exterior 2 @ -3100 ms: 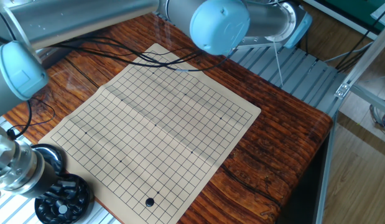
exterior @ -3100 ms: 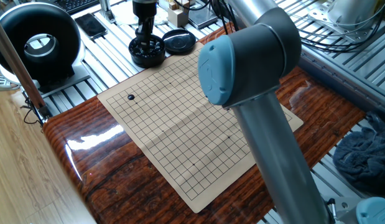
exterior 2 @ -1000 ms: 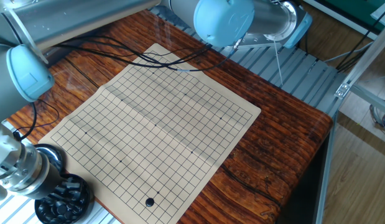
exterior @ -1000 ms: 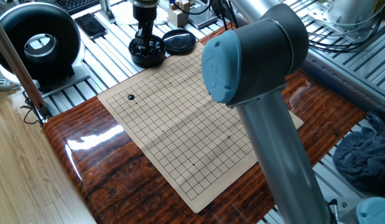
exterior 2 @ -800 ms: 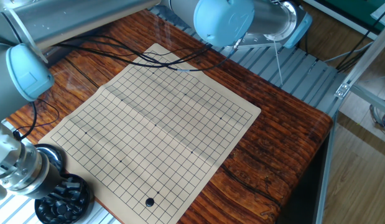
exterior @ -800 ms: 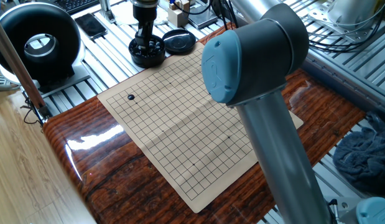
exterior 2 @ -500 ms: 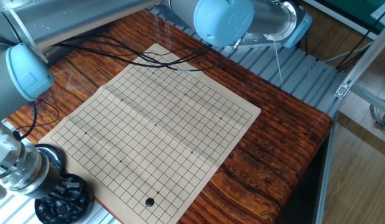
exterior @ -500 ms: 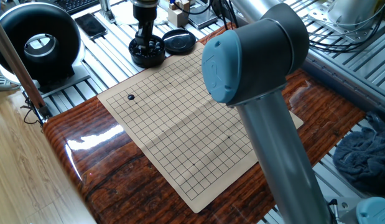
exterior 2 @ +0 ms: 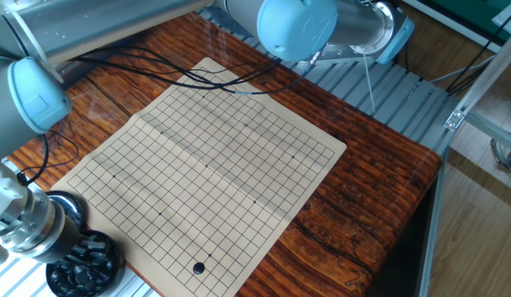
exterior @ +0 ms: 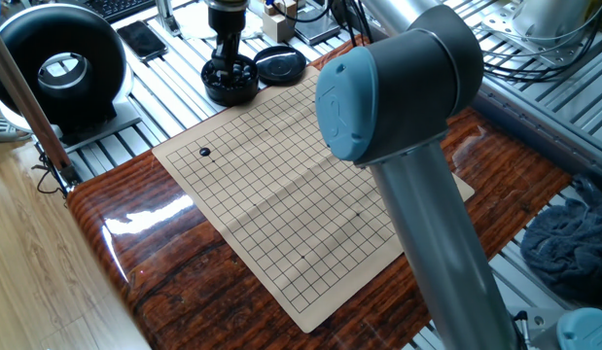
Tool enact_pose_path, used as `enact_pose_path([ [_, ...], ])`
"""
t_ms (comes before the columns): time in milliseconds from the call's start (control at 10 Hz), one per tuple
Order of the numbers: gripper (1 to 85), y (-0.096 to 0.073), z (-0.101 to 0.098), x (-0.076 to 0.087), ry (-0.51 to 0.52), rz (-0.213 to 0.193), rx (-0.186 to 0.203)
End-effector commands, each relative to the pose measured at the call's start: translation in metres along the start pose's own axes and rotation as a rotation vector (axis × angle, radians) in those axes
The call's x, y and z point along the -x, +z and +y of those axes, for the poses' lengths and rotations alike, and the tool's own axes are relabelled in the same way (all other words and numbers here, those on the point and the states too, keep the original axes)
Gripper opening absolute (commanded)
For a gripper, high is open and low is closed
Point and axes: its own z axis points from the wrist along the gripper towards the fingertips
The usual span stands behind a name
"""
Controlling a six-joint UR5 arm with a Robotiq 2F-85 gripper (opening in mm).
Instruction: Play the first move as black on the 3-4 point in the upper right corner of the Go board
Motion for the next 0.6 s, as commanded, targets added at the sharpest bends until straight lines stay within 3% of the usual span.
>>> enact_pose_path([
  [0, 17.0, -0.0025, 0.0039, 0.0023, 0.008, -0.013, 0.016],
  [500, 14.3, -0.0053, 0.0080, 0.0023, 0.022, -0.011, 0.027],
])
